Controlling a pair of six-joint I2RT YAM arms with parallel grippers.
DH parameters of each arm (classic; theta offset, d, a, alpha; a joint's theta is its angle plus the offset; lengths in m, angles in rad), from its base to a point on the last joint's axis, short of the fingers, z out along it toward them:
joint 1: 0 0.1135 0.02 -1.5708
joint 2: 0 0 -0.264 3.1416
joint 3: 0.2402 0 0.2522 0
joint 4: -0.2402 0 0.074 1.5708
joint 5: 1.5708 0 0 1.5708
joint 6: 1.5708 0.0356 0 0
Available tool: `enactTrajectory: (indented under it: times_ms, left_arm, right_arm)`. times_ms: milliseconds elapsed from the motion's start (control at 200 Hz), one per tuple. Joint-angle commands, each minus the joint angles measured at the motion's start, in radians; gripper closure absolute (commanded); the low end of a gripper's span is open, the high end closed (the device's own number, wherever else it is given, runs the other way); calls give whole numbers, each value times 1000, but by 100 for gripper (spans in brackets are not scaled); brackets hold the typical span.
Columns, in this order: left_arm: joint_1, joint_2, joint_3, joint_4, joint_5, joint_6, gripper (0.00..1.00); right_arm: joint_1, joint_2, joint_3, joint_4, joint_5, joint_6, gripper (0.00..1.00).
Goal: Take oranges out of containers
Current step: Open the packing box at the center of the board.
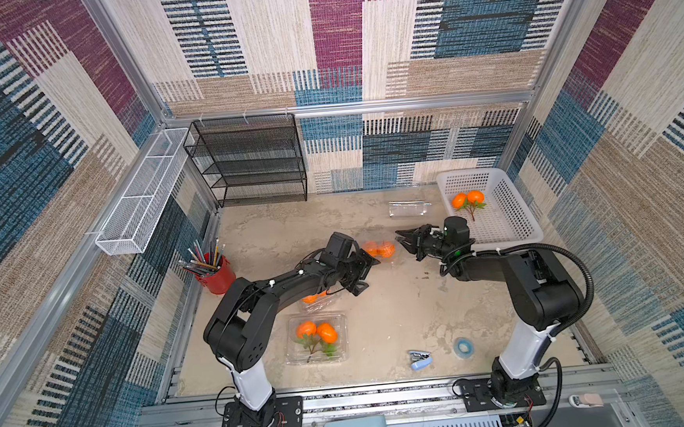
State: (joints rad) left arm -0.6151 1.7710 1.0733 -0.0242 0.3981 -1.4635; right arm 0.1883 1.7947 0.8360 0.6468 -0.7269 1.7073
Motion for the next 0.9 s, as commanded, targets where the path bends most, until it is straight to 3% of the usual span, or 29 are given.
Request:
enactTrajectory:
  times_ms: [0,195,260,381,656,896]
  left_arm:
    - [2,-27,-8,-32,-10,29,13]
    - [28,-84,51,-134,-31,109,6]
    - [43,-87,102,-208,-30,172,0]
    - [77,-71,228,-361,-26,307,1]
    - [128,131,661,-754,-97,647,1]
    - [132,259,794,-745,-81,680,1]
  right_arm:
    - [-4,5,44,-164,-71,-198,75]
    - [-29,2,123,-401,-98,-444,72]
    - [-40,-5,146,-483,-93,-532,68]
    - [-62,-45,148,-580,-44,-624,61]
    - [-75,-67,233,-755,-8,-809,33]
    - [-75,-55,301,-944,65,-955,24]
